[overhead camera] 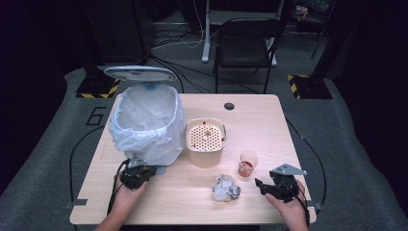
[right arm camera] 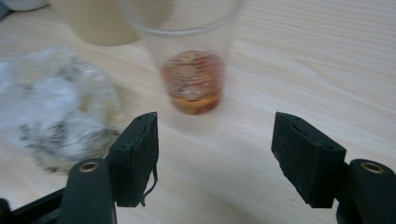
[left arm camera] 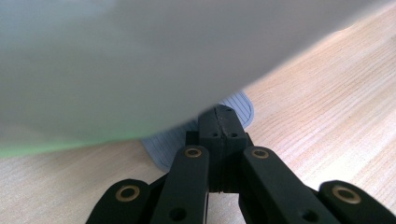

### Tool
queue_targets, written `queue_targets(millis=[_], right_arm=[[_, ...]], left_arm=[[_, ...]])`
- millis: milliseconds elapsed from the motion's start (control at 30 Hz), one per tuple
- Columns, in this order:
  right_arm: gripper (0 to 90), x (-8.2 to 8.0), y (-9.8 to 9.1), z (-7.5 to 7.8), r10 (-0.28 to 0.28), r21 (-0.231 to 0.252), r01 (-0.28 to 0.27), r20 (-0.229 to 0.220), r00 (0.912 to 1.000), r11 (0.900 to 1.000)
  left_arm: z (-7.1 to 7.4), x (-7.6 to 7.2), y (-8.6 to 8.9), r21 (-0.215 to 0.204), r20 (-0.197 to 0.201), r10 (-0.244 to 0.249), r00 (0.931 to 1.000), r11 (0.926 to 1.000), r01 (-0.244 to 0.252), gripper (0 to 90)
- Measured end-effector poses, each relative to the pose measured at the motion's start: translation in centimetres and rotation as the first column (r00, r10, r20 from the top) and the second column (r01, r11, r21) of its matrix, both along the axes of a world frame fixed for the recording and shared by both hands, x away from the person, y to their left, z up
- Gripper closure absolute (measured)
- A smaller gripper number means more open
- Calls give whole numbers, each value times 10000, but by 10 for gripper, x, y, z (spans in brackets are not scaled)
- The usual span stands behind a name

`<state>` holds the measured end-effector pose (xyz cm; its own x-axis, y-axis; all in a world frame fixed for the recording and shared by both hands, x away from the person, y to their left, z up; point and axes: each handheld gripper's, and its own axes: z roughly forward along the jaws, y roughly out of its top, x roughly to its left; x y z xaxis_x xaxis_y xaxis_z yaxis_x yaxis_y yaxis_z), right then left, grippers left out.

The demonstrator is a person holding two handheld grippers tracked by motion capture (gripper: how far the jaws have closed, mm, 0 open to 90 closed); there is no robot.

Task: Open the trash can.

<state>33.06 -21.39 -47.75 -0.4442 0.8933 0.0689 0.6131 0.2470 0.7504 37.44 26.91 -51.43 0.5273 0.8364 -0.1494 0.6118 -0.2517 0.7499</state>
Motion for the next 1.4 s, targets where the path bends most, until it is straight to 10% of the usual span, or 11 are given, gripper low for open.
queue_targets(millis=[467,733,1400], right_arm=[[148,-22,49,8,1607,513,-1621,302,9865,9854],[139,-20,80,7,2248,552,-2257,229,9741,9726],[228,2,107,-18,1787,289,-1785,-32,9839,9835]], left_arm=[[1,0,1,505,-9,-169,9999,9986,169,900],[0,0,-1,134,36,0,10000,9999,-1,900],[0,0,-1,74,16,-14,10000,10000,13,900]])
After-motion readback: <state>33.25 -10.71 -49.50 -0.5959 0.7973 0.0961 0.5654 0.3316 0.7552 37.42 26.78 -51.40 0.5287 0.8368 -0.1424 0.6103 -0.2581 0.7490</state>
